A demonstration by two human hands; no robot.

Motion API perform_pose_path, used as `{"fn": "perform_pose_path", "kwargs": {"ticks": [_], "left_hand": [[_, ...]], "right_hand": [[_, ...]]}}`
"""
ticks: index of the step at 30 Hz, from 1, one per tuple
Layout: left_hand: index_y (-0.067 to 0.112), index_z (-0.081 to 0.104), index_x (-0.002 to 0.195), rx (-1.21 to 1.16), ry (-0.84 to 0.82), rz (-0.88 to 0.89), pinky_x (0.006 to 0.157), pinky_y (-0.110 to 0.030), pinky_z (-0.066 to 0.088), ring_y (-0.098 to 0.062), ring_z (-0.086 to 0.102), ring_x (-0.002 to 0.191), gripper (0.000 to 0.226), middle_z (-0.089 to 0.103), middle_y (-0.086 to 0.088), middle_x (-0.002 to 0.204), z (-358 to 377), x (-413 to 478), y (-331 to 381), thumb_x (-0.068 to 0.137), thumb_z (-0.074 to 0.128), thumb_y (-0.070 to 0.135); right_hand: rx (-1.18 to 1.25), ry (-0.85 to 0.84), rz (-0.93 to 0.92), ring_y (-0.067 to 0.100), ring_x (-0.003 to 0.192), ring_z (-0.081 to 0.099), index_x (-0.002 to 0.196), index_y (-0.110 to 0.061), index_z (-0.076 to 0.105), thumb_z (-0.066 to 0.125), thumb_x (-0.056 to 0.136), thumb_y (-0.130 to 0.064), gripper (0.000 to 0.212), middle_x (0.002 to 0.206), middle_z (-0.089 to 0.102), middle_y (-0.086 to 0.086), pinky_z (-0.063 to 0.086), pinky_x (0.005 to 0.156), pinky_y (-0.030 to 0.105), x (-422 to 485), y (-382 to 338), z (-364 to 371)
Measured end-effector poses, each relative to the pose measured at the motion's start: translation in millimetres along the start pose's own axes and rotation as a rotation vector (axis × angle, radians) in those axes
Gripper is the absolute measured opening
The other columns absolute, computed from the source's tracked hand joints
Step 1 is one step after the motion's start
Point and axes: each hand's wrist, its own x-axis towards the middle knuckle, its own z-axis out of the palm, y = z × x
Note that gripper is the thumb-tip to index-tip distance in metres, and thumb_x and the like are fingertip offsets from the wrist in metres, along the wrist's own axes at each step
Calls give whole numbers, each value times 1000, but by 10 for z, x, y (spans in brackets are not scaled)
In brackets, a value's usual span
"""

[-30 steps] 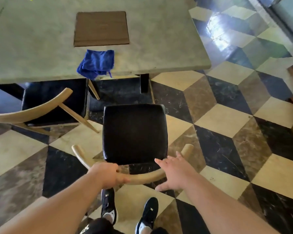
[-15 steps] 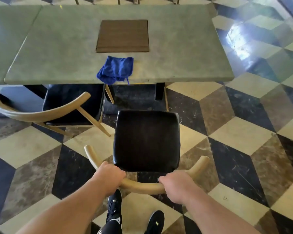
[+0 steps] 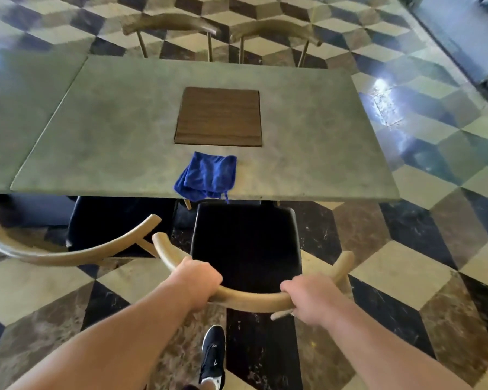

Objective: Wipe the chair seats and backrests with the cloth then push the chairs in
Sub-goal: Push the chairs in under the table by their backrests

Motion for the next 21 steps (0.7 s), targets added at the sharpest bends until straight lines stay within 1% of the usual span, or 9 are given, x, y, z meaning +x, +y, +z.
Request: {"fn": "perform_pose_path", "kwargs": {"ticks": [2,4,7,10,13,15,17,18,21], "left_hand": [[24,63,122,17,31,-2,104,-46,42,-26,66,110,27,69,0,114,-136,89,-144,97,71,18],[24,63,123,14,50,-9,105,-47,41,-27,66,113,28,69,-1,118,-259,186,-303,97,69,17],[27,62,122,4,70,-17,103,-46,42,-25,66,112,28,69,2,117,-316,388,-499,96,68,18],[29,61,118,-18,92,-12,96,-44,43,-24,67,106,26,66,5,108,-243,643,-590,95,67,20],[30,58,110,-18,115,5,86,-43,39,-24,65,94,20,51,8,86,-165,880,-595,94,66,20],[31,50,102,-7,122,19,80,-41,35,-23,56,81,22,43,9,78,-142,1014,-603,93,68,22],[31,47,100,-17,143,19,79,-40,34,-21,51,77,25,41,9,77,-143,1148,-656,93,69,22],[31,48,101,-25,152,18,79,-41,35,-21,51,78,24,42,10,78,-147,1201,-702,93,68,21],[34,48,101,-26,138,33,80,-41,38,-22,54,82,24,47,10,82,-131,1256,-848,93,65,20]], "right_hand": [[-7,16,7,13,76,59,92,-34,57,74,87,-33,17,82,62,-12,47,72,32,141,64,-150],[-25,41,22,14,75,60,90,-36,56,73,86,-27,20,80,62,-12,48,72,33,314,119,-277],[-58,43,29,12,67,55,84,-37,49,70,85,-21,26,72,55,-14,45,68,34,617,252,-368],[-129,56,15,9,57,44,79,-37,44,70,83,-20,31,65,47,-14,47,70,37,878,390,-326],[-194,40,3,14,61,51,80,-36,46,68,84,-19,29,66,51,-12,47,71,39,1042,512,-239],[-225,35,-5,18,63,53,82,-35,45,66,86,-18,28,67,49,-10,40,66,38,1147,591,-216],[-240,44,-4,19,64,53,83,-35,44,64,87,-18,26,67,47,-10,33,66,38,1269,658,-237],[-236,40,-4,19,65,54,82,-34,45,63,87,-18,25,67,48,-10,33,67,37,1327,675,-260],[-205,14,-17,16,64,55,82,-34,46,61,87,-20,22,69,53,-10,41,69,39,1454,620,-287]]}}
